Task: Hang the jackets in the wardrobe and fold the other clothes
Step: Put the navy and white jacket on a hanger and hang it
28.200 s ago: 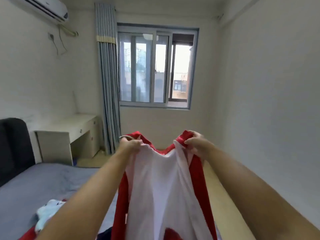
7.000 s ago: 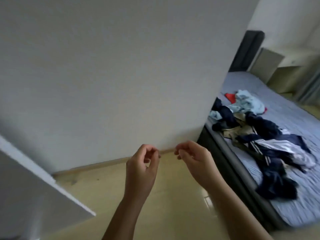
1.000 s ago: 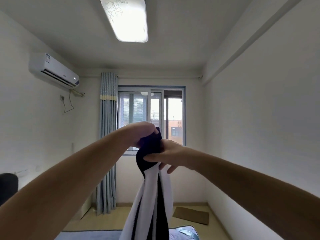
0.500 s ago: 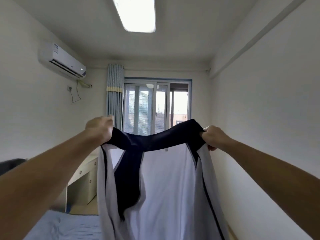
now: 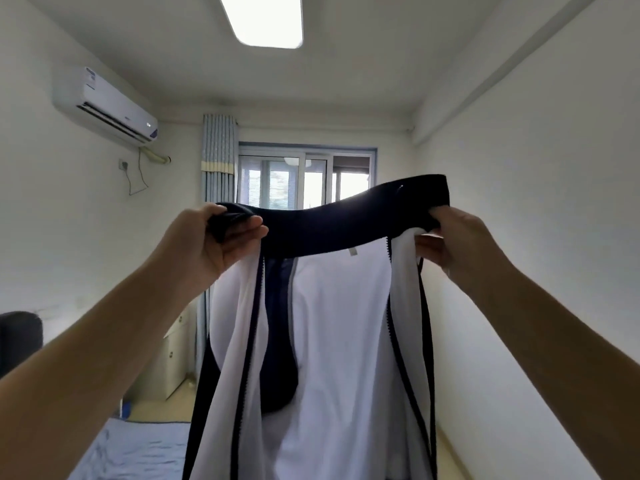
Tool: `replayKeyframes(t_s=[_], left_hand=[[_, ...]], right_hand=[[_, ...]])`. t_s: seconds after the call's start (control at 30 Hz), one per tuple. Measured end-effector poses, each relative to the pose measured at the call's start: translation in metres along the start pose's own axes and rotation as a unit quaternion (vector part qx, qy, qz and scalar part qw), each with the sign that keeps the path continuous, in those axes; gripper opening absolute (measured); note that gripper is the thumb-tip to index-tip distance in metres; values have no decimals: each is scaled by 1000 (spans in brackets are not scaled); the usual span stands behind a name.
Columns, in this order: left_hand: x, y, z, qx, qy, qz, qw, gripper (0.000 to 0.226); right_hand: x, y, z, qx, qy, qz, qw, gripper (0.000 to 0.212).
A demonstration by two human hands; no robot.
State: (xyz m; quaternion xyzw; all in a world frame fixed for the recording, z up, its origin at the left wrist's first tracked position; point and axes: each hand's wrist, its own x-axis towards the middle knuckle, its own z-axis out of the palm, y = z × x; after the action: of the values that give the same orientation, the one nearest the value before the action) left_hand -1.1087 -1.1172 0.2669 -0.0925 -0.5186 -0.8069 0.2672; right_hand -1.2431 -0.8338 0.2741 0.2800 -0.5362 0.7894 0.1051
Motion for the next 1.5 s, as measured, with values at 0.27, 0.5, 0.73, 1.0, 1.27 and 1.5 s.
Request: replayKeyframes(t_s=[0.27,0.5,0.73,1.0,1.27,1.5], left_hand=[[92,-133,-28,132,98,-128,978,19],[38,-386,-149,278,79,-354,889,24],[-205,-565,-276,319,209,-541,750,22],[-395,-687,-339,224,322,-658,643,18],[-441,-761,-358,45,410,-625,663,21],[-438,-787,-361,-51,504,-563,653,11]], right_hand=[[48,157,0,-124,42,199,971,12],[-59,412,-40,-272,-77,455,844,25],[-318,576,-127,-336,-126,638,681,11],[-526,690,-198,-333,-101,735,582,17],[-604,745,-217,-328,86,757,559,40],[-633,758,-228,-372,128,724,566,47]])
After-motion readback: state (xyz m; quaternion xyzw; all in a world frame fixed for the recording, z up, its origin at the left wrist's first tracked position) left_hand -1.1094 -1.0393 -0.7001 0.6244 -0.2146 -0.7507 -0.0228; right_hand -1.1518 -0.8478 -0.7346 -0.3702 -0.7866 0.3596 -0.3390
